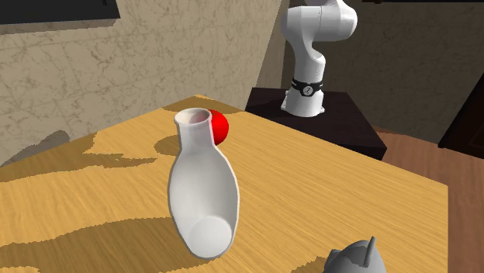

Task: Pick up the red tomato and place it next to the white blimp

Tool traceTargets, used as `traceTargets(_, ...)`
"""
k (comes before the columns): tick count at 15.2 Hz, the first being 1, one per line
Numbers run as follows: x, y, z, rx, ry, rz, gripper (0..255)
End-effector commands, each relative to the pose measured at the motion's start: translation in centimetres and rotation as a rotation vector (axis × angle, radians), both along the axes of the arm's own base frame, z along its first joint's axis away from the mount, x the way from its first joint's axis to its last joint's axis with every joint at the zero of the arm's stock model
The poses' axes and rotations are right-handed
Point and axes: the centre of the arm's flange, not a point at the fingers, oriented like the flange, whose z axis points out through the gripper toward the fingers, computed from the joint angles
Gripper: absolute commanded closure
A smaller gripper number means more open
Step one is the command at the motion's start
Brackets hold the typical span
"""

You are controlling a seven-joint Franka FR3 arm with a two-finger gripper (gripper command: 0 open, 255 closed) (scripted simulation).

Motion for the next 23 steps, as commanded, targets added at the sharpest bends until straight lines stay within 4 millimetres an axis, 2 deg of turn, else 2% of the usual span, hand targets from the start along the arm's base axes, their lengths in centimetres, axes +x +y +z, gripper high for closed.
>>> traceTargets(1,0.0,0.0,0.0,0.000,0.000,0.000,0)
traceTargets(23,4.3,-25.9,-15.2,0.083,0.110,-0.044,0)
